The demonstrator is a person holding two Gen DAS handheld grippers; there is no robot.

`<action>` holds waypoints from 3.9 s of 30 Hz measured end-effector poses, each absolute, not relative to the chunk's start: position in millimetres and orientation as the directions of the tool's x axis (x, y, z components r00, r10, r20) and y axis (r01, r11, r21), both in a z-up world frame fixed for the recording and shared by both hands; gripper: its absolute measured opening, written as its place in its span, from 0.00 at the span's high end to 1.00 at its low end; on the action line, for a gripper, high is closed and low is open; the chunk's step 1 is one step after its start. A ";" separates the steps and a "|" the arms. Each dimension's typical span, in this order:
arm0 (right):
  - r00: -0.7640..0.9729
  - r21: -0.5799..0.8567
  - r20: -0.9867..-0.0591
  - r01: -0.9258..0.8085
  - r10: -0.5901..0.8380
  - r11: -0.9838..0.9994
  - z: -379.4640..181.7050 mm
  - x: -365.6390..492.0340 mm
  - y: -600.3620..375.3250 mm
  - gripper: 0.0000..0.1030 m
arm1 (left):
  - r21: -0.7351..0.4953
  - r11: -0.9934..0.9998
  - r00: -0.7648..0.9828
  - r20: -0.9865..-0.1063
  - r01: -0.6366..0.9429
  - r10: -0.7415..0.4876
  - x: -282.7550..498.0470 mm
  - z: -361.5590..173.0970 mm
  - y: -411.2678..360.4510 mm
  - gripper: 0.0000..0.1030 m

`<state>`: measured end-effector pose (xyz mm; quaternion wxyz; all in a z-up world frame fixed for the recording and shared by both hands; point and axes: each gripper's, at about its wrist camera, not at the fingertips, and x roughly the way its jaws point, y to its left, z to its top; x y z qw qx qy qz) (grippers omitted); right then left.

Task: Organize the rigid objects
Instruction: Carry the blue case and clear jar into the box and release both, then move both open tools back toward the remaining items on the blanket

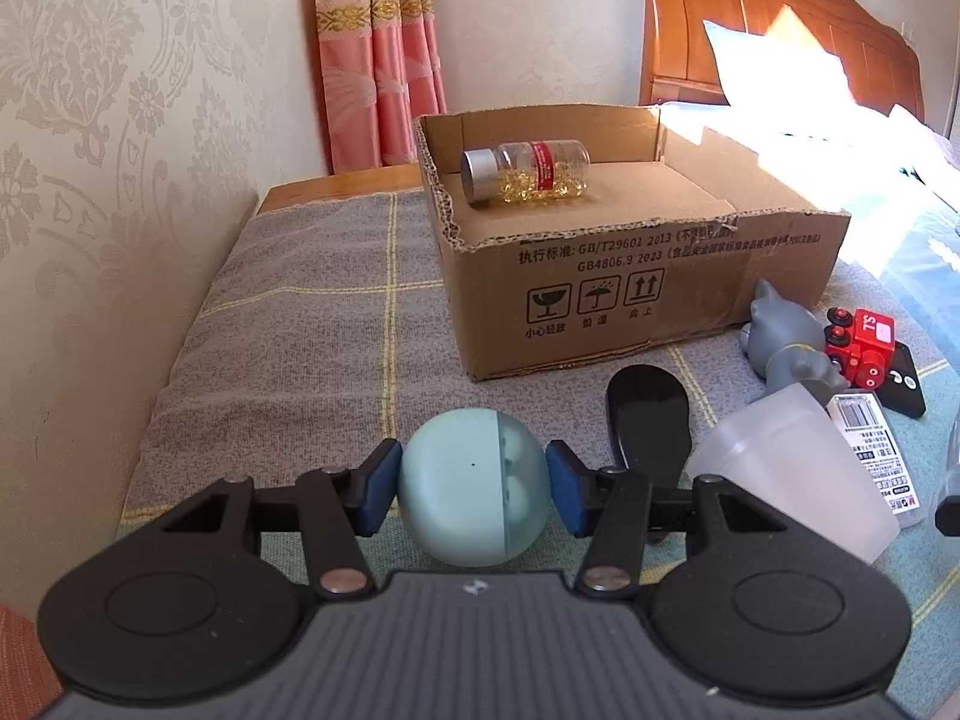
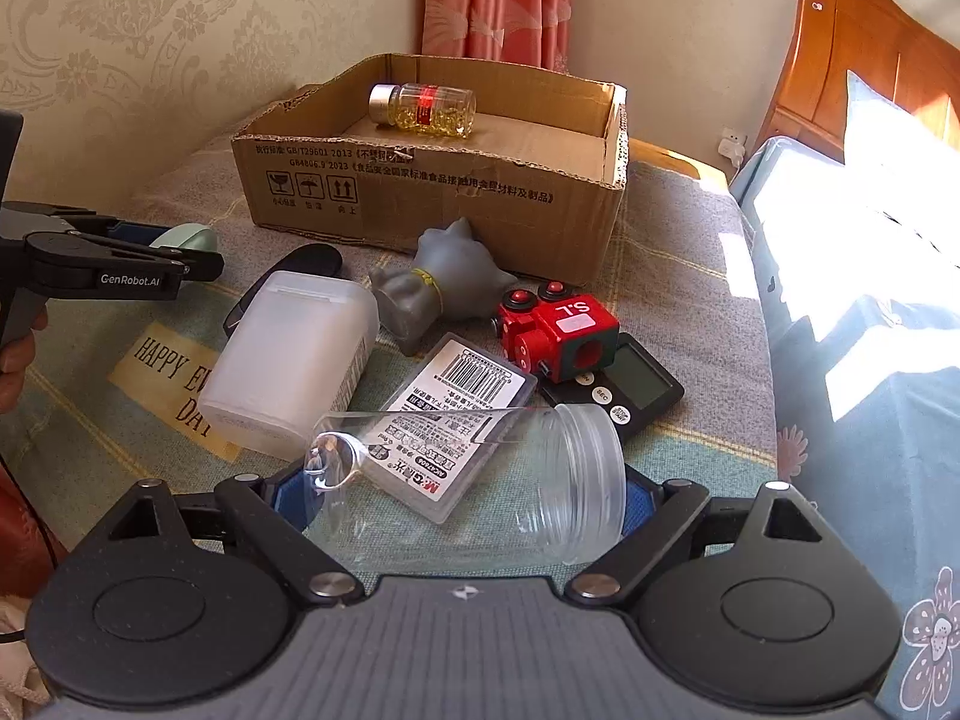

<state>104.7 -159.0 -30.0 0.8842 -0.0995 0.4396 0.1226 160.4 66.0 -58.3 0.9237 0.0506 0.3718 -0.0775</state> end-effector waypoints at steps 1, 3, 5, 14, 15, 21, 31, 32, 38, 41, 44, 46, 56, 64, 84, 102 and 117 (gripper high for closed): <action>0.587 -0.069 -0.798 -0.309 0.133 0.949 -27.5 105.9 -160.1 0.09 | 0.035 0.982 0.713 -0.692 0.187 -0.111 158.8 -54.2 65.6 0.50; 0.608 -0.082 -0.783 -0.317 0.136 0.945 -20.6 108.9 -163.0 0.09 | 0.038 0.978 0.718 -0.685 0.204 -0.123 156.9 -44.2 63.7 0.50; 0.633 -0.107 -0.763 -0.323 0.130 0.940 -13.8 112.9 -166.0 0.09 | 0.053 0.977 0.737 -0.665 0.209 -0.121 156.0 -32.5 60.6 0.50; 0.697 -0.133 -0.702 -0.333 0.148 0.933 9.0 141.4 -171.7 0.09 | 0.041 0.964 0.794 -0.576 0.263 -0.192 187.1 14.7 41.9 0.50; 0.700 -0.135 -0.698 -0.336 0.152 0.932 10.5 144.1 -171.4 0.09 | 0.045 0.963 0.799 -0.570 0.265 -0.193 193.0 16.3 39.2 0.50; 0.712 -0.137 -0.681 -0.350 0.168 0.927 17.1 156.0 -167.7 0.09 | 0.026 0.963 0.789 -0.579 0.268 -0.204 234.0 9.8 28.0 0.50; 0.706 -0.137 -0.686 -0.362 0.175 0.922 16.6 164.2 -166.4 0.09 | 0.100 0.977 0.830 -0.548 0.187 -0.103 247.4 -5.7 18.5 0.02; 0.706 -0.136 -0.686 -0.363 0.177 0.922 17.2 165.5 -166.2 0.09 | 0.098 0.975 0.834 -0.539 0.198 -0.116 242.4 -2.6 19.7 0.01; 0.705 -0.115 -0.683 -0.366 0.195 0.923 24.4 181.5 -164.6 0.09 | 0.051 0.984 0.809 -0.577 0.173 -0.113 215.8 6.2 31.4 0.01; 0.702 -0.099 -0.681 -0.371 0.209 0.923 30.3 195.9 -162.6 0.09 | 0.034 0.986 0.805 -0.583 0.165 -0.115 199.0 8.1 38.3 0.01; 0.699 -0.090 -0.681 -0.374 0.217 0.923 35.4 215.8 -159.1 0.09 | 0.034 0.988 0.805 -0.584 0.150 -0.102 187.8 9.1 41.4 0.01; 0.691 -0.077 -0.687 -0.374 0.223 0.924 37.1 230.6 -157.2 0.09 | 0.038 0.989 0.800 -0.593 0.144 -0.093 183.1 8.7 41.9 0.01; 0.682 -0.073 -0.706 -0.336 0.190 0.939 33.1 322.9 -130.9 0.09 | 0.070 0.989 0.797 -0.600 0.128 -0.061 164.9 3.7 45.8 0.01; 0.688 -0.071 -0.708 -0.293 0.159 0.953 29.5 339.0 -132.8 0.00 | 0.073 0.990 0.774 -0.631 0.118 -0.046 160.8 -4.3 50.3 0.01; 0.699 -0.080 -0.703 -0.261 0.132 0.962 17.3 234.8 -150.5 0.00 | 0.042 0.989 0.767 -0.637 0.139 -0.081 145.2 -4.4 54.5 0.01; 0.646 -0.059 -0.760 -0.189 0.079 0.980 -36.1 150.1 -175.8 0.00 | 0.007 0.971 0.720 -0.672 0.241 -0.174 136.1 -15.6 30.8 0.01; 0.633 -0.095 -0.769 -0.248 0.087 0.964 -55.0 121.3 -195.3 0.00 | -0.053 0.932 0.625 -0.728 0.358 -0.282 152.7 -38.6 -25.0 0.01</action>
